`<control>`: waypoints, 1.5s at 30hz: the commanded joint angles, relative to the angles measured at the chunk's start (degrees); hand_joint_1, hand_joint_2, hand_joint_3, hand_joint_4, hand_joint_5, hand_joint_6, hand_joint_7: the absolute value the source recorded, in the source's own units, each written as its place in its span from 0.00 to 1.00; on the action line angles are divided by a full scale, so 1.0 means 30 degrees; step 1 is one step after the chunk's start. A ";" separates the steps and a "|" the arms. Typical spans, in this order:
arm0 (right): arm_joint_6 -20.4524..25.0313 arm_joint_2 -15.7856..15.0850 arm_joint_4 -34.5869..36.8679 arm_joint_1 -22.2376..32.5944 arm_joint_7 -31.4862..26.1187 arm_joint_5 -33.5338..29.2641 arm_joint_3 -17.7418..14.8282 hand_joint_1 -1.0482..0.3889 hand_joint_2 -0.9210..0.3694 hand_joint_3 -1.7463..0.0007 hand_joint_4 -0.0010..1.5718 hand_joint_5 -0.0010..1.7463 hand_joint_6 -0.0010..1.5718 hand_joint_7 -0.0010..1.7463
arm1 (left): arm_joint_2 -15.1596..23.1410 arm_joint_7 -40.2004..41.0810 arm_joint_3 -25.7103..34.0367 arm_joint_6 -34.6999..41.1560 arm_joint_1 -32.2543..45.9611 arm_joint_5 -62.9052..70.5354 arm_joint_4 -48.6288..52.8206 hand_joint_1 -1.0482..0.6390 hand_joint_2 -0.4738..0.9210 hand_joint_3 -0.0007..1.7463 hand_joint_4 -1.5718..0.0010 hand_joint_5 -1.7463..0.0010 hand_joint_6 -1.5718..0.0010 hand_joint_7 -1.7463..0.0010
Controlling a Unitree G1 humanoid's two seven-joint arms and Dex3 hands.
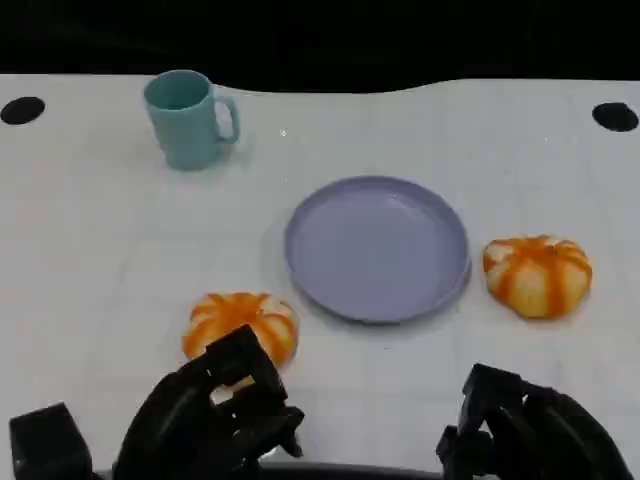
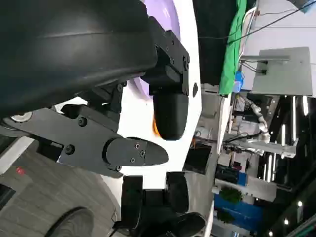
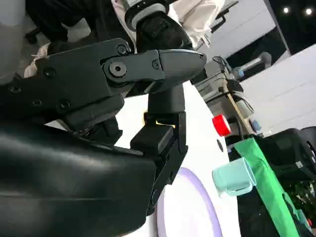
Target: Grasp the bread from the table and place it into the plate.
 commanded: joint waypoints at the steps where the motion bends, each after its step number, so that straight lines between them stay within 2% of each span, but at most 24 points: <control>1: -0.0045 -0.0190 -0.0147 0.0039 -0.0064 0.0063 -0.0069 0.24 0.00 0.86 0.54 0.91 0.48 0.78 | 0.0192 -0.0093 0.0194 0.0009 0.0131 -0.0111 -0.0001 0.46 0.82 0.26 0.60 0.00 0.73 0.00; 18: -0.0082 -0.0165 -0.0173 0.0045 -0.0114 -0.0007 0.0005 0.24 0.00 0.86 0.54 0.91 0.48 0.78 | 0.0200 -0.0162 0.0270 -0.0232 0.0052 -0.0065 0.0138 0.46 0.79 0.31 0.60 0.00 0.73 0.00; 23: -0.0070 -0.0166 -0.0132 -0.0027 -0.0151 -0.0011 0.0010 0.24 0.00 0.86 0.54 0.92 0.48 0.78 | 0.0079 -0.0203 0.0399 -0.1291 -0.0128 0.0191 0.0534 0.46 0.79 0.32 0.61 0.00 0.74 0.00; 26: -0.0069 -0.0165 -0.0111 -0.0090 -0.0177 -0.0016 0.0001 0.24 0.00 0.86 0.54 0.91 0.48 0.78 | 0.0082 0.0256 0.0395 -0.1855 -0.0243 0.0682 0.0507 0.43 0.82 0.27 0.65 0.00 0.74 0.04; 29: 0.0030 -0.0143 -0.0057 -0.0166 -0.0189 0.0046 0.0001 0.24 0.00 0.86 0.54 0.91 0.48 0.78 | 0.0301 0.1260 0.0419 -0.2928 -0.0358 0.2186 0.0116 0.37 0.93 0.11 0.73 0.00 0.77 0.09; 30: 0.0050 -0.0133 -0.0055 -0.0176 -0.0188 0.0065 0.0005 0.24 0.00 0.86 0.54 0.91 0.48 0.78 | 0.0401 0.1494 0.0429 -0.3290 -0.0406 0.2633 0.0010 0.37 0.95 0.08 0.76 0.00 0.78 0.12; 33: 0.0096 -0.0139 -0.0124 -0.0164 -0.0218 0.0081 0.0010 0.24 0.00 0.86 0.54 0.91 0.48 0.77 | 0.0739 0.2178 0.0411 -0.3760 -0.0571 0.3767 -0.0403 0.38 0.98 0.04 0.77 0.03 0.78 0.20; 36: 0.0265 -0.0178 -0.0238 -0.0156 -0.0264 0.0147 -0.0021 0.24 0.00 0.87 0.54 0.91 0.48 0.77 | 0.1508 0.3504 0.0384 -0.3612 -0.0816 0.6149 -0.1467 0.38 1.00 0.02 0.73 0.20 0.75 0.42; 37: 0.0310 -0.0181 -0.0252 -0.0154 -0.0265 0.0166 -0.0024 0.24 0.00 0.87 0.54 0.91 0.48 0.77 | 0.1723 0.3872 0.0378 -0.3400 -0.0835 0.6789 -0.1854 0.37 1.00 0.01 0.72 0.27 0.71 0.55; 40: 0.0406 -0.0182 -0.0240 -0.0172 -0.0209 0.0229 -0.0034 0.24 0.00 0.87 0.54 0.91 0.48 0.77 | 0.2350 0.4661 0.0321 -0.2905 -0.0878 0.8310 -0.2917 0.38 0.98 0.00 0.73 0.37 0.66 0.77; 43: 0.0461 -0.0149 -0.0253 -0.0177 -0.0224 0.0236 -0.0015 0.24 0.00 0.87 0.54 0.91 0.48 0.77 | 0.2881 0.5328 0.0254 -0.2433 -0.0994 0.9728 -0.3798 0.39 0.97 0.00 0.74 0.49 0.63 0.92; 45: 0.0505 -0.0121 -0.0291 -0.0182 -0.0309 0.0188 0.0004 0.24 0.00 0.87 0.55 0.91 0.48 0.77 | 0.3438 0.5681 0.0104 -0.1612 -0.1118 1.1283 -0.4551 0.38 0.97 0.00 0.76 0.54 0.65 0.96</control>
